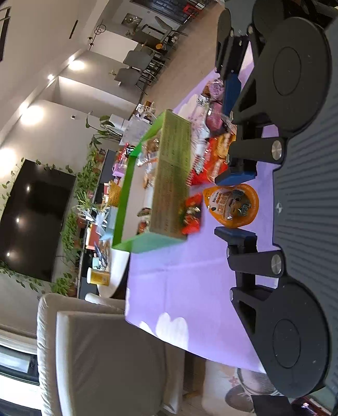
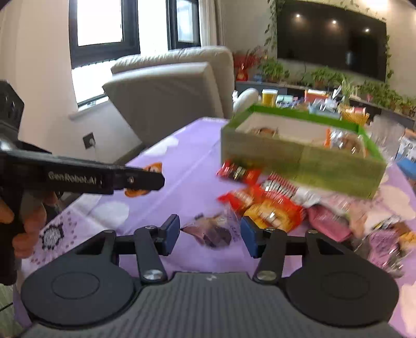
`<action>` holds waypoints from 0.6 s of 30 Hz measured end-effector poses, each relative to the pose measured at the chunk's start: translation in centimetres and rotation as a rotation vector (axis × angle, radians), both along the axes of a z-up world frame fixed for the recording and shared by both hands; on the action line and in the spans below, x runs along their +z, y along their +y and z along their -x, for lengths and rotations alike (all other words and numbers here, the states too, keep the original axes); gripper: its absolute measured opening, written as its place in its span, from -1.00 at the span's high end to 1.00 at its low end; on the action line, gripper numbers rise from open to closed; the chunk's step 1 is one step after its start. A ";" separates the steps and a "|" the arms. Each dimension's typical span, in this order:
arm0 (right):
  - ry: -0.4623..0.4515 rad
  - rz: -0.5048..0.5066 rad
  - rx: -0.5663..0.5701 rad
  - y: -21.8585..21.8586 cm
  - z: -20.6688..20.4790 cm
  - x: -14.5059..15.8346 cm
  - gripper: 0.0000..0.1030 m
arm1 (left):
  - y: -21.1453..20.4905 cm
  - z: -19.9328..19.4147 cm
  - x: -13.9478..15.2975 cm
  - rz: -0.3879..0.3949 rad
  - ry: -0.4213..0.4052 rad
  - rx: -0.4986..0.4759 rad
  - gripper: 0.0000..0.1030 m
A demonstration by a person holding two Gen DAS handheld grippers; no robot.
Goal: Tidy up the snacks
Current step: 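Grasp the orange jelly cup with the left gripper while the right gripper grasps a small clear packet, then carry both items over the green box and open both grippers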
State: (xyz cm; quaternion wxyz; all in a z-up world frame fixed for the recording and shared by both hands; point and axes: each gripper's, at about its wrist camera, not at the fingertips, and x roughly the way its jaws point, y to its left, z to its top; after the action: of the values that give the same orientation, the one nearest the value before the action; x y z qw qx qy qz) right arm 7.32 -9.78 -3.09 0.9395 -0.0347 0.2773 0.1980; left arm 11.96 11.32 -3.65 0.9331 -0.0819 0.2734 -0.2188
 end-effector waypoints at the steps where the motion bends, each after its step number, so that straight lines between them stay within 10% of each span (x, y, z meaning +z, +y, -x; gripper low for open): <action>1: -0.014 -0.008 -0.005 -0.3 0.0 0.4 0.14 | -0.2 -0.2 0.2 0.003 -0.004 -0.003 0.38; 18: -0.212 -0.071 -0.189 -6.3 -7.7 5.4 0.14 | -6.1 -7.9 5.2 -0.036 -0.128 -0.058 0.37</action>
State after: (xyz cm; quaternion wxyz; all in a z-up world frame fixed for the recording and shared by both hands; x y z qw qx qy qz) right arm 14.98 -16.11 2.35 0.9787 0.0041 0.1712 0.1136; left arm 19.87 5.19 1.51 0.9432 -0.0428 0.2194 -0.2457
